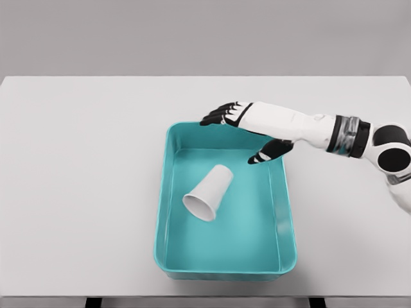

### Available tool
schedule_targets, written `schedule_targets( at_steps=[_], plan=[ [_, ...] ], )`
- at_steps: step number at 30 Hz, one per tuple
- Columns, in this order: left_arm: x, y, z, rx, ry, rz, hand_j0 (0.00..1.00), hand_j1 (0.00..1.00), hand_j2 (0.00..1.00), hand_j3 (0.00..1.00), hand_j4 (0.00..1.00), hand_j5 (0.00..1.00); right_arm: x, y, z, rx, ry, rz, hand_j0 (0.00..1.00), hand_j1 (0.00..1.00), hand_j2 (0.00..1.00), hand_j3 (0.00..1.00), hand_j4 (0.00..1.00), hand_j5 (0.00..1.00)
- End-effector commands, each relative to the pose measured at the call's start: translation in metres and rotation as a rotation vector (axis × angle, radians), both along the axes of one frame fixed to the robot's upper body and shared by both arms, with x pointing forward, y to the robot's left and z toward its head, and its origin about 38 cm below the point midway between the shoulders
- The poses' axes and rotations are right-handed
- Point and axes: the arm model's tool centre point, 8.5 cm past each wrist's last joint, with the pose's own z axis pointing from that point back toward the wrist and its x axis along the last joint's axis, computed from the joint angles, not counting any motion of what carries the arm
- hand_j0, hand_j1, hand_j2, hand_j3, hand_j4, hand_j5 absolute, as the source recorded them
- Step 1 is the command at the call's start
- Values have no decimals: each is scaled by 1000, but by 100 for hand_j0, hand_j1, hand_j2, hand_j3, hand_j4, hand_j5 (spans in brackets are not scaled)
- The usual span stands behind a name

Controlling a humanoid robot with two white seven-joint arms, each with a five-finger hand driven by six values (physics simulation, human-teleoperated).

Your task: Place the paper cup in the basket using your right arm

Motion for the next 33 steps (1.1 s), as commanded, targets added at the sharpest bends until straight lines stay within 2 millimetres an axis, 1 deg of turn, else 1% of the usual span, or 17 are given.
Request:
schedule_targets(
  at_steps=[1, 2, 3, 4, 6, 8, 9, 10, 11, 13, 16, 23, 26, 28, 29, 33],
  plan=[
    [0, 0, 0, 0, 0, 1, 100, 100, 100, 100, 100, 100, 7, -27, 37, 99, -61, -57, 100, 100, 100, 100, 100, 100],
    [0, 0, 0, 0, 0, 1, 100, 100, 100, 100, 100, 100, 6, -39, 38, 157, -35, -78, 100, 100, 100, 100, 100, 100],
    [0, 0, 0, 0, 0, 1, 100, 100, 100, 100, 100, 100, 5, -58, 38, 223, 2, -109, 100, 100, 100, 100, 100, 100],
    [0, 0, 0, 0, 0, 1, 100, 100, 100, 100, 100, 100, 4, -62, 38, 228, 9, -116, 100, 100, 100, 100, 100, 100],
    [0, 0, 0, 0, 0, 1, 100, 100, 100, 100, 100, 100, 0, -80, 37, 265, 30, -146, 100, 100, 100, 100, 100, 100],
    [0, 0, 0, 0, 0, 1, 100, 100, 100, 100, 100, 100, -4, -103, 41, 311, 20, -205, 100, 100, 100, 100, 100, 100],
    [0, 0, 0, 0, 0, 1, 100, 100, 100, 100, 100, 100, -4, -110, 38, 319, 26, -229, 100, 100, 100, 100, 100, 100],
    [1, 0, 0, 0, -2, 0, 100, 100, 100, 100, 100, 100, -5, -133, 17, 339, 72, -307, 100, 100, 100, 100, 100, 100],
    [0, 0, 0, 0, 0, 1, 100, 100, 100, 100, 100, 100, -7, -149, 6, 348, 90, -356, 100, 100, 100, 100, 100, 100],
    [0, 0, 0, 0, 0, 1, 100, 100, 100, 100, 100, 100, -16, -184, -2, 404, 78, -455, 100, 100, 100, 100, 100, 100],
    [0, 0, 0, 0, 0, 1, 100, 100, 100, 100, 100, 100, -20, -187, -9, 407, 93, -471, 100, 100, 100, 100, 100, 100],
    [0, 0, 0, 0, 0, 1, 100, 100, 100, 100, 100, 100, -23, -186, -16, 404, 110, -474, 100, 100, 100, 100, 100, 100],
    [0, 0, 0, 0, 0, 1, 100, 100, 100, 100, 100, 100, -23, -185, -15, 402, 109, -470, 100, 100, 100, 100, 100, 100],
    [5, 0, 0, -1, -14, -1, 100, 100, 100, 100, 100, 100, -24, -185, -14, 399, 107, -468, 100, 100, 100, 100, 100, 100],
    [2, 0, 0, -1, -5, -1, 100, 100, 100, 100, 100, 100, -24, -185, -12, 396, 102, -468, 100, 100, 100, 100, 100, 100],
    [3, 0, 0, -3, -9, -2, 100, 100, 100, 100, 100, 100, -23, -185, -11, 397, 102, -469, 100, 100, 100, 100, 100, 100]
  ],
)
